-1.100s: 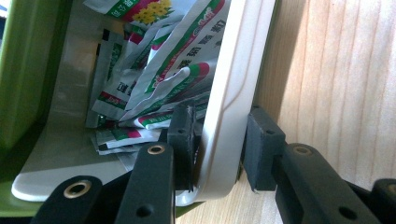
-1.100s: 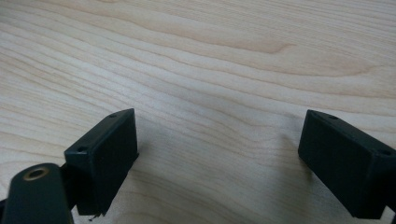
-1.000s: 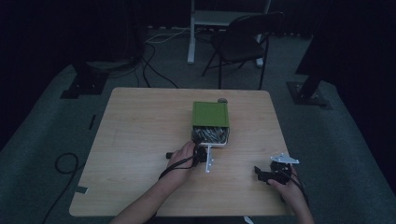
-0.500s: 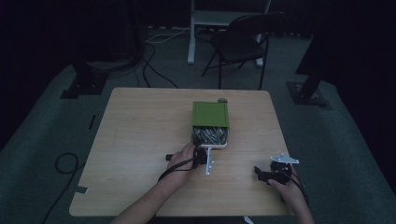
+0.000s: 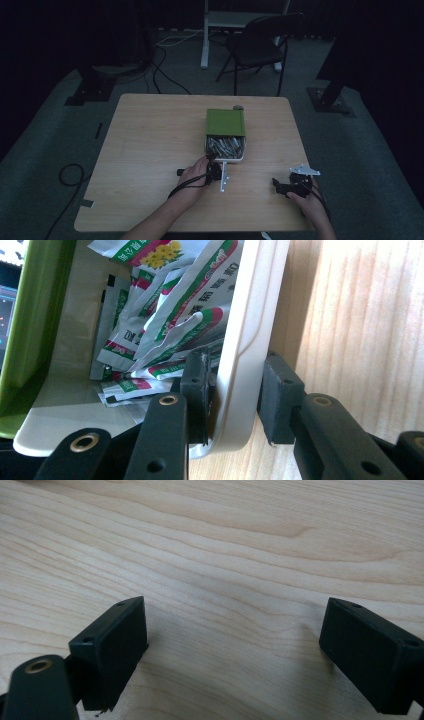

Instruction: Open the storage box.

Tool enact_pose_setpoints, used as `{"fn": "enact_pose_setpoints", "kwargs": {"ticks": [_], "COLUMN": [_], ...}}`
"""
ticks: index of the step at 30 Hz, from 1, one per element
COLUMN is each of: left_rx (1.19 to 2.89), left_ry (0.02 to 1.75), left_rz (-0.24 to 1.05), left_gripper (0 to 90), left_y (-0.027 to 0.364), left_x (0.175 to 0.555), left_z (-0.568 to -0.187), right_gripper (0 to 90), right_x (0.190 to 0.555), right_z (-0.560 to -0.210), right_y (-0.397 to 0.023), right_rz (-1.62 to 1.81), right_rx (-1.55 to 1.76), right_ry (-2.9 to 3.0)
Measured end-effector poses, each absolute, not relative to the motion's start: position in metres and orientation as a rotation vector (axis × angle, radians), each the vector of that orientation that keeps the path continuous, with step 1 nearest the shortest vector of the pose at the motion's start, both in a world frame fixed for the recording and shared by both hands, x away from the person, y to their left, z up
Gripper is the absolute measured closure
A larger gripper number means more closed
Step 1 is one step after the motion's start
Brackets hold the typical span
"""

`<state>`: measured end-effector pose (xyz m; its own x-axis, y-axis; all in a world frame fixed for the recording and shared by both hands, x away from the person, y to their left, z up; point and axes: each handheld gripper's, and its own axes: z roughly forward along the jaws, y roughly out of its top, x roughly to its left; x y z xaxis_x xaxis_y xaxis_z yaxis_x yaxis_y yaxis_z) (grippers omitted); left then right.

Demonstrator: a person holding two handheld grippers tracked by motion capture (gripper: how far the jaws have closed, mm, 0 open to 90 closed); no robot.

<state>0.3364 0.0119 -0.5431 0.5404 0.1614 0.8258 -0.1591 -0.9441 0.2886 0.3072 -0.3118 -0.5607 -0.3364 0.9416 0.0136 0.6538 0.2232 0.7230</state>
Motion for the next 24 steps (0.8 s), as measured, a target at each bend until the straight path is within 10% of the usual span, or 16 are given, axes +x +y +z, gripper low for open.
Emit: {"fn": "enact_pose_setpoints", "kwargs": {"ticks": [24], "left_rx": [2.463], "left_ry": [-0.016], "left_rz": [1.339], "left_gripper": [69.8], "left_y": [0.013], "left_x": [0.317], "left_z": [-0.543], "right_gripper": [11.5], "right_x": [0.307], "right_z": [-0.561], "right_y": [-0.312], "right_rz": [0.898], "right_rx": [1.469], "right_ry": [2.073]}}
